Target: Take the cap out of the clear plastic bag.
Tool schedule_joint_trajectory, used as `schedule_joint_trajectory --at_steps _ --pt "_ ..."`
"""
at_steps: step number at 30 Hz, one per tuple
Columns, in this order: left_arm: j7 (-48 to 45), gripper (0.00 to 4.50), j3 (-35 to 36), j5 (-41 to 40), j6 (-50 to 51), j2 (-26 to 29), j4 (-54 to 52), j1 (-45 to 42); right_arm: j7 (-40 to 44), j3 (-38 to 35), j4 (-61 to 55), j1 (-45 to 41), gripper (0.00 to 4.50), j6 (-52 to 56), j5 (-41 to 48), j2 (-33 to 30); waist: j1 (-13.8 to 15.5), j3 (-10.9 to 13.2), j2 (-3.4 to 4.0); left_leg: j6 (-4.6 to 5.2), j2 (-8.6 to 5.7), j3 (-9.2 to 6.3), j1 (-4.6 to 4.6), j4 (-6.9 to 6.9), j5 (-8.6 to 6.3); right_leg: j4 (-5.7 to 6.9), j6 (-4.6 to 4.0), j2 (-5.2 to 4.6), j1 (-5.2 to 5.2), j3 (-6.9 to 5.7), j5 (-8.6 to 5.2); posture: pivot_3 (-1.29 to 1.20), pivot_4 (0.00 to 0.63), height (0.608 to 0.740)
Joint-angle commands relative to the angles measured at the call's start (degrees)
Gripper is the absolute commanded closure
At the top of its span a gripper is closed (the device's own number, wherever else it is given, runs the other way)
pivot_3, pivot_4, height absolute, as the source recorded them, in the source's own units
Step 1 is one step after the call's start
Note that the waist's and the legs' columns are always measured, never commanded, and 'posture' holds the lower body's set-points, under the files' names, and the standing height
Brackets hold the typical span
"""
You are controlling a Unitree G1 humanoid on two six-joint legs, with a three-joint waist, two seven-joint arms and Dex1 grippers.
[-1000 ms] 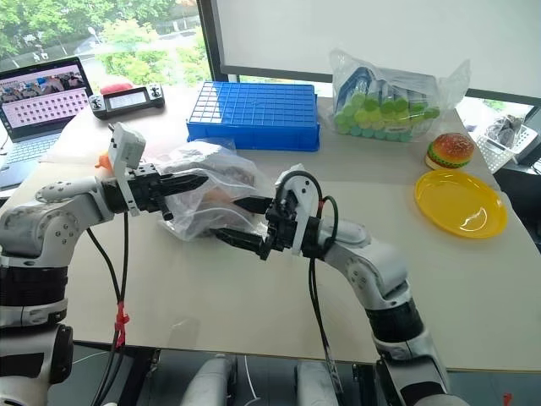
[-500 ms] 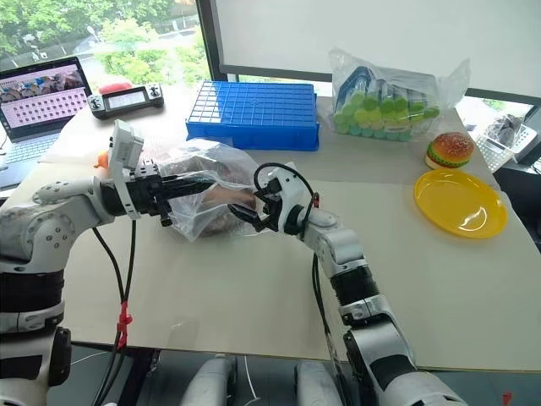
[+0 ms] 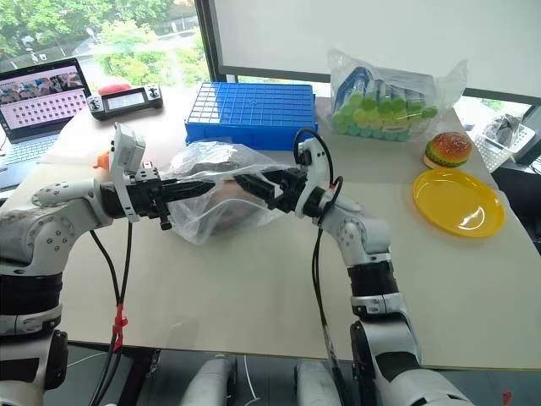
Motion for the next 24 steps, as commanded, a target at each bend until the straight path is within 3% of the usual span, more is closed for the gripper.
schedule_joint_trajectory --at_steps 1,7,24 --pt "-0.52 4.49 0.72 0.14 -1.29 0.34 0.11 -1.67 -5.59 5.97 2.78 -0.14 0.0 -2.49 -8.52 1.58 0.02 0.0 0.0 0.0 -0.01 0.0 0.0 -0.03 0.0 -0.01 0.0 -0.01 0.0 0.0 0.0 0.0 0.15 0.729" --pt "-0.42 4.49 0.87 0.12 -1.3 0.26 0.66 -2.48 -7.27 11.48 1.35 1.99 0.0 -1.59 -14.47 2.92 0.18 0.0 0.0 -0.02 -0.03 0.02 -0.07 -0.03 0.01 0.0 0.0 -0.03 -0.09 0.02 0.0 0.0 0.15 0.729" --pt "-0.21 4.49 0.26 1.49 -2.68 -0.94 2.72 -3.24 -8.22 14.0 -4.19 8.65 0.0 4.26 -18.8 0.63 0.33 0.0 0.0 -0.02 -0.02 0.01 -0.06 -0.02 0.01 -0.01 0.0 -0.02 -0.06 0.0 0.0 0.0 0.15 0.729"
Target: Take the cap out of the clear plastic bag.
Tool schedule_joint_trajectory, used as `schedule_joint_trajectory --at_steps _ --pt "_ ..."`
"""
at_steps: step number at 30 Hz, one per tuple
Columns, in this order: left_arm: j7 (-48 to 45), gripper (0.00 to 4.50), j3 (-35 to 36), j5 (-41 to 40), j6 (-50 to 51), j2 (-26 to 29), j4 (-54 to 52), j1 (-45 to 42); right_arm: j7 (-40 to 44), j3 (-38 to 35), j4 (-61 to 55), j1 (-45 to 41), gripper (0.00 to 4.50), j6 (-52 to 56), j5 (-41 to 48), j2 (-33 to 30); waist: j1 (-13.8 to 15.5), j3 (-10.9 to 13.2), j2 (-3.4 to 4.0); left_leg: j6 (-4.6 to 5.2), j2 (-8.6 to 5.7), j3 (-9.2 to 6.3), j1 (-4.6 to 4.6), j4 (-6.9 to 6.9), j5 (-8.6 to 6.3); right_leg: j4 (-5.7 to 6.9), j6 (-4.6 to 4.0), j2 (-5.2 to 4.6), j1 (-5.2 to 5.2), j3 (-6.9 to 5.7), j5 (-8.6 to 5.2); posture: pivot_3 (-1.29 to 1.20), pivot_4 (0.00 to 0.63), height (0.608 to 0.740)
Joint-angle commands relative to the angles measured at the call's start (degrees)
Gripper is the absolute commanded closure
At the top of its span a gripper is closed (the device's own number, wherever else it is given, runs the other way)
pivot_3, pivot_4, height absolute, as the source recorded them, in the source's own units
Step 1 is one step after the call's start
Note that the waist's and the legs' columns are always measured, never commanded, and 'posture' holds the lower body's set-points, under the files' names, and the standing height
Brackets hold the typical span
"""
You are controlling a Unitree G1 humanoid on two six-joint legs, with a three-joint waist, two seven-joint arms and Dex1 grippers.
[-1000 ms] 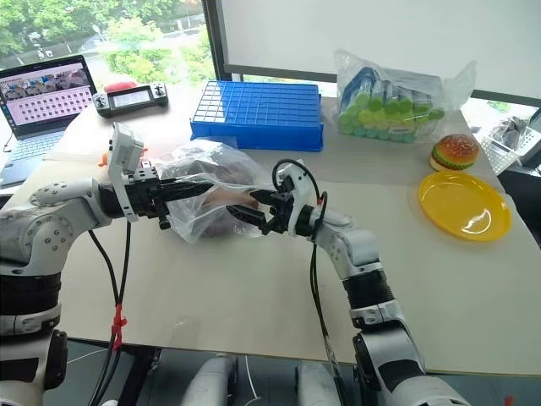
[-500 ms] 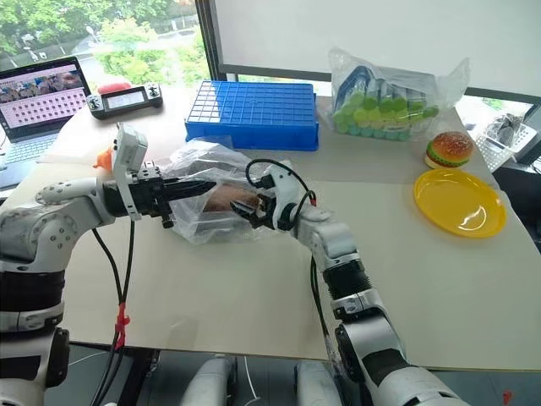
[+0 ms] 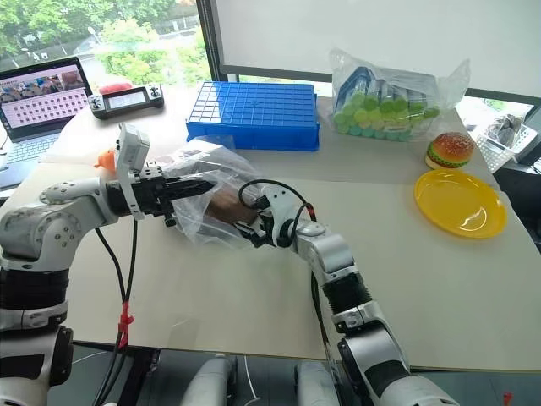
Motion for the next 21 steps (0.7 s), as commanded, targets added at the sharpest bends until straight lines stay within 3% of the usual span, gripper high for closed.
schedule_joint_trajectory --at_steps 1,12,21 --pt "-0.21 4.49 0.79 0.44 -1.58 0.27 -0.26 -1.91 -1.28 0.77 -3.21 2.06 0.0 1.7 -2.06 -0.75 0.11 0.0 0.0 0.0 0.0 0.0 0.0 0.0 0.0 0.0 0.0 0.0 0.01 0.0 0.0 0.0 0.15 0.729" --pt "-0.5 4.49 0.6 1.32 -1.65 0.25 0.47 -2.66 -2.4 4.57 0.06 2.01 0.0 -5.42 -7.08 2.57 -0.39 -0.01 -0.01 0.0 0.02 0.0 0.07 0.0 0.0 0.01 0.0 0.02 0.05 0.01 0.0 0.0 0.15 0.729" --pt "-1.27 4.49 0.48 1.49 -1.01 0.36 0.88 -3.38 -1.05 17.24 -4.9 -2.64 0.0 -27.16 -25.7 -7.34 -0.26 -0.01 -0.01 0.0 0.0 0.0 0.05 0.0 0.0 0.0 0.01 0.01 0.03 0.0 0.0 0.0 0.15 0.729"
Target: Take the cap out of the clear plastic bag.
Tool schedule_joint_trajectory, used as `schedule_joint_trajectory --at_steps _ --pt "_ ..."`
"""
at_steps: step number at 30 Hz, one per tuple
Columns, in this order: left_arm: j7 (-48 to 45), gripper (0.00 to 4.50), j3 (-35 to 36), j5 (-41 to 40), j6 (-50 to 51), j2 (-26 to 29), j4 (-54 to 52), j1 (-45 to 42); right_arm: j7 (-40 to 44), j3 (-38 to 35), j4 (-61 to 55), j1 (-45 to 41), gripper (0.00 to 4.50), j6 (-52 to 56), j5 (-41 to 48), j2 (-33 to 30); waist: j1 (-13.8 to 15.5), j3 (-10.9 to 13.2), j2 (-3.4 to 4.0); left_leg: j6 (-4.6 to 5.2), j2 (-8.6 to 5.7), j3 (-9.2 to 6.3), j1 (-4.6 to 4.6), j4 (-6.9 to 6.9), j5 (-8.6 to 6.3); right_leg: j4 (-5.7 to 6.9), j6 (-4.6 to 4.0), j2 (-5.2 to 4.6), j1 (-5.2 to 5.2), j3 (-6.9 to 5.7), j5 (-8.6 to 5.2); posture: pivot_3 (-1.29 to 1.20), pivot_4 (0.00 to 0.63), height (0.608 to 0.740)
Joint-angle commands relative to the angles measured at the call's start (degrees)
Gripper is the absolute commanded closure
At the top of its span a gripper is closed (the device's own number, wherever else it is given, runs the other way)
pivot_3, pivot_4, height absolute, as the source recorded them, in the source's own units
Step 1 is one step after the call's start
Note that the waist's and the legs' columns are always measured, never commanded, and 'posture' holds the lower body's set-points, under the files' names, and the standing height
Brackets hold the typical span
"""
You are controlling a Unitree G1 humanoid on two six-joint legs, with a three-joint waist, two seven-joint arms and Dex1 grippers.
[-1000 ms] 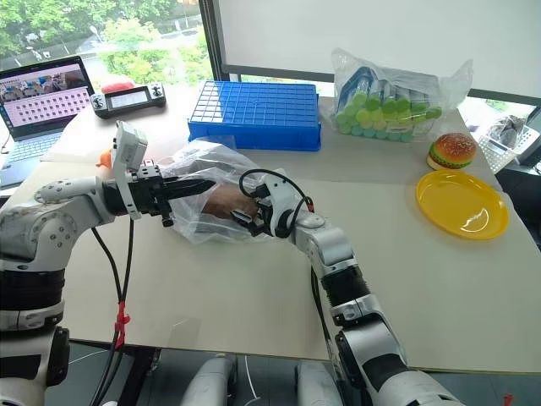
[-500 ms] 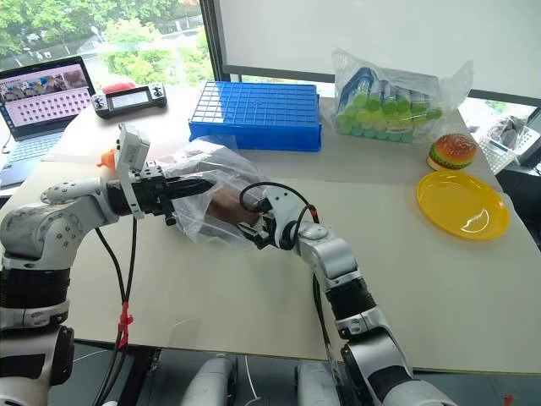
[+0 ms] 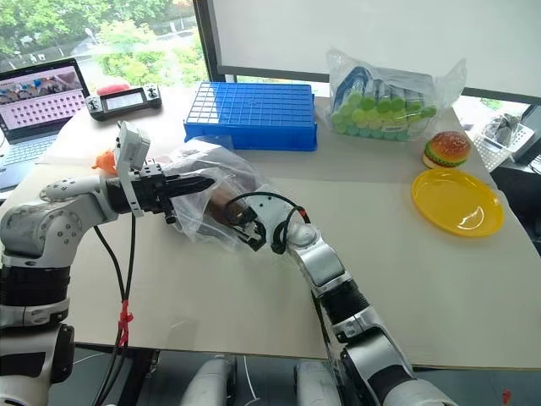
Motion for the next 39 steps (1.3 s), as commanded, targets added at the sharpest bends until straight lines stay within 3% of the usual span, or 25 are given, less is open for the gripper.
schedule_joint_trajectory --at_steps 1,5,10,21,25,35,39 --pt "-0.64 4.49 0.57 -0.32 -0.68 0.44 -0.48 -2.26 -0.48 6.06 -3.66 -2.47 0.0 -11.7 -9.85 -2.6 0.21 0.0 0.0 0.0 0.0 0.0 0.0 0.0 0.0 -0.01 0.0 0.0 0.0 0.0 0.0 0.0 0.15 0.729" --pt "-0.8 4.49 0.41 -0.18 -0.65 0.42 -0.25 -2.61 -2.71 10.65 0.03 -3.25 0.0 -20.57 -16.29 -1.72 -0.12 0.0 0.0 0.0 0.01 0.01 -0.01 -0.05 0.0 -0.05 0.0 0.0 -0.02 0.01 0.0 0.0 0.15 0.729" --pt "-0.79 4.49 0.39 -0.16 -0.56 0.35 -0.16 -2.8 -5.0 11.41 6.28 -4.23 0.0 -25.05 -19.78 1.47 -0.14 0.0 0.0 -0.04 0.0 0.0 -0.01 -0.03 0.02 -0.04 0.0 -0.01 0.01 0.0 0.0 0.0 0.15 0.729" --pt "-0.75 4.49 0.05 -0.32 -0.09 0.17 -0.3 -2.99 -11.85 8.59 30.86 -11.66 0.0 -22.91 -22.98 9.24 -0.45 -0.01 -0.01 -0.13 0.01 -0.04 0.12 -0.05 0.08 0.06 -0.02 0.0 0.09 -0.01 0.01 0.0 0.15 0.729" --pt "-0.73 4.5 0.15 -0.42 0.08 0.3 -0.52 -2.89 -11.95 7.71 31.4 -11.75 0.92 -23.92 -23.06 9.69 -0.24 -0.01 -0.01 -0.15 0.0 -0.05 0.2 -0.05 0.09 0.08 -0.02 -0.01 0.16 -0.01 0.01 0.0 0.15 0.729" --pt "-0.72 4.5 0.11 -0.55 0.31 0.26 -0.68 -2.67 -13.21 7.05 29.34 -10.64 4.37 -24.42 -23.78 8.97 -0.51 -0.01 -0.01 -0.15 0.0 -0.04 0.19 -0.11 0.09 0.09 -0.02 0.0 0.12 -0.01 0.01 0.0 0.15 0.729" --pt "-0.79 4.5 0.04 -0.52 0.31 0.31 -0.58 -2.73 -13.99 6.61 28.21 -10.06 4.44 -24.54 -24.54 8.27 -0.5 -0.01 -0.01 -0.16 0.0 -0.04 0.19 -0.12 0.09 0.09 -0.02 -0.01 0.12 0.0 0.01 0.0 0.15 0.729"
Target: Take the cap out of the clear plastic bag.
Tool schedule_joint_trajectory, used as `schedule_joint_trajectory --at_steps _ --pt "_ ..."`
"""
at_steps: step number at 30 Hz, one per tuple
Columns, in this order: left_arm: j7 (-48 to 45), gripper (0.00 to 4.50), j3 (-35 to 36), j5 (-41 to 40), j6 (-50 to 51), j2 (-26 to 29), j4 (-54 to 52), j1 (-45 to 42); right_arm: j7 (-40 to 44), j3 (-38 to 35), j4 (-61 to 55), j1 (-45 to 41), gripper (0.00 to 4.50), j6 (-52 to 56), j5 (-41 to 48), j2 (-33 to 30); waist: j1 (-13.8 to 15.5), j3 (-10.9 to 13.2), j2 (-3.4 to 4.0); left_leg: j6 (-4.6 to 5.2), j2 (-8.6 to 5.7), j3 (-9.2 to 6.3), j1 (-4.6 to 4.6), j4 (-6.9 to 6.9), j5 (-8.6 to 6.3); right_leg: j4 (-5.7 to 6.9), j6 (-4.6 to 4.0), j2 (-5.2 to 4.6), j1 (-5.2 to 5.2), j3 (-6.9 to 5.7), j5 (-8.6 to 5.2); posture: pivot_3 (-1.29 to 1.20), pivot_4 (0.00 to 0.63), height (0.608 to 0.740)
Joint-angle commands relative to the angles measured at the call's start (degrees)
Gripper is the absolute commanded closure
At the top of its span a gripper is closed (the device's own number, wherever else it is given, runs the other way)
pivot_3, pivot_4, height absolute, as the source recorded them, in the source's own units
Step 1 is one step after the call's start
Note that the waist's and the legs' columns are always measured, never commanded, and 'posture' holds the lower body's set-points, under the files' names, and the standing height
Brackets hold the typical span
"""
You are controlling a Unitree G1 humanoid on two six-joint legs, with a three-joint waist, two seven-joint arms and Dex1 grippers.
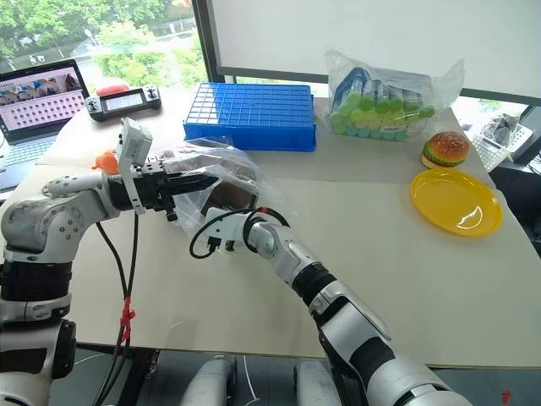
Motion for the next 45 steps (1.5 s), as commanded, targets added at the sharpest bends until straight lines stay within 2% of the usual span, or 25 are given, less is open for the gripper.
schedule_joint_trajectory --at_steps 1,5,14,18,25,31,35,39,41,45 --pt "-0.22 4.5 0.71 -0.51 -0.12 0.46 -1.54 -1.52 -1.59 -1.55 -1.87 0.75 4.44 0.08 -0.87 -1.24 0.02 0.0 0.0 0.0 0.0 0.0 0.0 0.0 0.0 0.0 0.0 0.0 0.0 0.0 0.0 0.0 0.15 0.729" --pt "-0.06 4.5 0.67 -0.42 -0.1 0.39 -1.38 -1.68 -2.39 -2.43 -6.29 2.5 4.44 -3.15 -0.59 -3.22 0.13 0.0 0.0 0.0 0.0 0.0 0.0 0.0 0.0 0.0 0.0 0.0 0.0 0.0 0.0 0.0 0.15 0.729" --pt "-0.23 4.5 0.56 -0.55 0.12 0.6 -1.44 -1.39 4.16 -5.93 -30.18 15.6 4.44 -7.74 4.02 -10.41 -0.01 0.0 0.0 0.0 0.0 0.0 -0.13 0.0 0.0 -0.07 0.01 0.0 -0.06 0.0 0.0 0.0 0.15 0.729" --pt "-0.41 4.5 0.24 -0.48 0.13 0.42 -1.16 -1.68 6.84 -6.84 -36.63 19.16 4.44 -7.62 5.34 -12.1 -0.15 0.0 0.0 0.0 0.0 0.0 -0.13 0.01 0.0 -0.07 0.01 0.0 -0.06 0.01 0.0 0.0 0.15 0.729" --pt "-1.01 4.5 -0.6 0.18 -0.61 0.34 -0.1 -2.12 11.72 -9.57 -45.88 24.14 4.44 -5.8 8.04 -15.48 0.23 0.0 -0.02 0.0 -0.01 0.0 -0.13 0.01 0.0 -0.1 0.01 -0.01 -0.04 0.0 -0.01 0.0 0.15 0.729" --pt "-1.18 4.5 -0.71 0.26 -0.64 0.31 -0.27 -1.86 17.56 -15.6 -58.14 28.76 4.44 2.15 13.32 -19.26 0.91 0.0 -0.02 0.0 0.0 0.0 -0.14 0.03 0.0 -0.1 0.01 0.0 -0.04 0.0 -0.01 0.0 0.15 0.729" --pt "-1.35 4.5 -0.72 0.15 -0.6 0.38 -0.57 -1.47 24.44 -21.45 -72.29 32.12 4.44 20.6 29.24 -19.14 1.08 0.0 -0.02 0.0 0.0 -0.01 -0.15 0.01 0.0 -0.12 0.01 0.0 -0.03 -0.01 -0.01 0.0 0.15 0.729" --pt "-1.57 4.5 -0.92 0.15 -0.64 0.21 -0.67 -1.37 24.73 -31.13 -83.75 32.29 4.44 39.09 52.58 -17.34 1.08 0.0 -0.02 0.0 0.0 -0.02 -0.15 0.07 0.0 -0.11 0.01 -0.01 0.02 -0.02 -0.01 0.0 0.15 0.729" --pt "-1.68 4.5 -0.98 0.18 -0.66 0.15 -0.61 -1.43 23.8 -35.13 -85.78 31.53 4.44 43.89 60.19 -17.65 1.02 0.0 -0.02 0.0 0.0 -0.03 -0.15 0.07 0.0 -0.11 0.01 0.0 0.03 -0.02 0.0 0.0 0.15 0.729" --pt "-2.22 4.5 -2.09 1.33 -1.93 -0.03 -0.39 -1.29 20.4 -47.19 -85.91 29.51 4.44 49.02 83.32 -20.29 1.06 0.01 -0.02 0.01 0.0 -0.02 -0.15 0.06 0.0 -0.12 0.01 -0.01 0.02 -0.02 -0.01 0.0 0.15 0.729"
